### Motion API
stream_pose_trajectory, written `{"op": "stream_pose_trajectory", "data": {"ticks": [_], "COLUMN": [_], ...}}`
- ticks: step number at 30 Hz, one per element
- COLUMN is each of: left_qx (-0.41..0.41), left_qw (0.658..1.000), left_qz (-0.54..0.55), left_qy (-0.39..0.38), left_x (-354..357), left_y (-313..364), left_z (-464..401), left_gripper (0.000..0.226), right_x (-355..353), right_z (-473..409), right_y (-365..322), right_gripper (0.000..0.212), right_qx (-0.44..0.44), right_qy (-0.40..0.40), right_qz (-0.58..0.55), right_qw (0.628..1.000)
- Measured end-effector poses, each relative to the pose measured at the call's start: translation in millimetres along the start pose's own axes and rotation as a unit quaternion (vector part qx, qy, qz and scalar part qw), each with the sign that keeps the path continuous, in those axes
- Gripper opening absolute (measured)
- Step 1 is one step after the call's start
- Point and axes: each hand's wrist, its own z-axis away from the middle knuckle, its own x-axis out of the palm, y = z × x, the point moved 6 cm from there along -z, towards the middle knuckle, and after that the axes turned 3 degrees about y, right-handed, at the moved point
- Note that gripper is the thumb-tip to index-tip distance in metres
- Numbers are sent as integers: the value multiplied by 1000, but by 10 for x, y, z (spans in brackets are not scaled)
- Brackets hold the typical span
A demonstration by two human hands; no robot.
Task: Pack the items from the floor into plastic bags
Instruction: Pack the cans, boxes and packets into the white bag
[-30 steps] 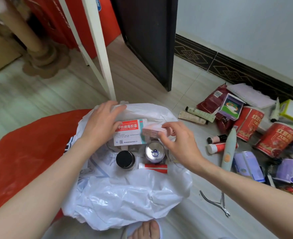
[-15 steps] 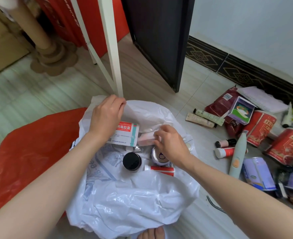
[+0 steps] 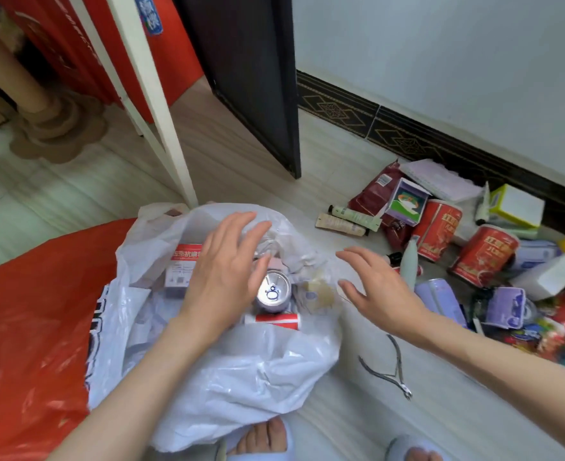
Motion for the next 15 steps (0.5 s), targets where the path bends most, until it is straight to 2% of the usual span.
{"op": "stream_pose_trajectory", "data": {"ticks": [4,8,11,15], "left_qx": [70,136,139,110], "left_qw": [993,964,932,894], "left_qz": [65,67,51,62], "left_qy": [-67,-217,-331,-431], "left_x": [519,1200,1665,1981], "left_y": [847,1387,1527,1657], "left_z": [255,664,916,1095], "left_gripper": [38,54,75,66], "right_x": [-24,161,210,220], "right_z": [691,1283,1375,1139], "right_y": [650,1224,1497,1613], "right_gripper": [39,38,38,59], "right_qx": [125,219,244,268], "right_qy": [26,72,78,58], "right_qz": [-32,-32,-16,65], "right_qw": [991,972,967,959]}}
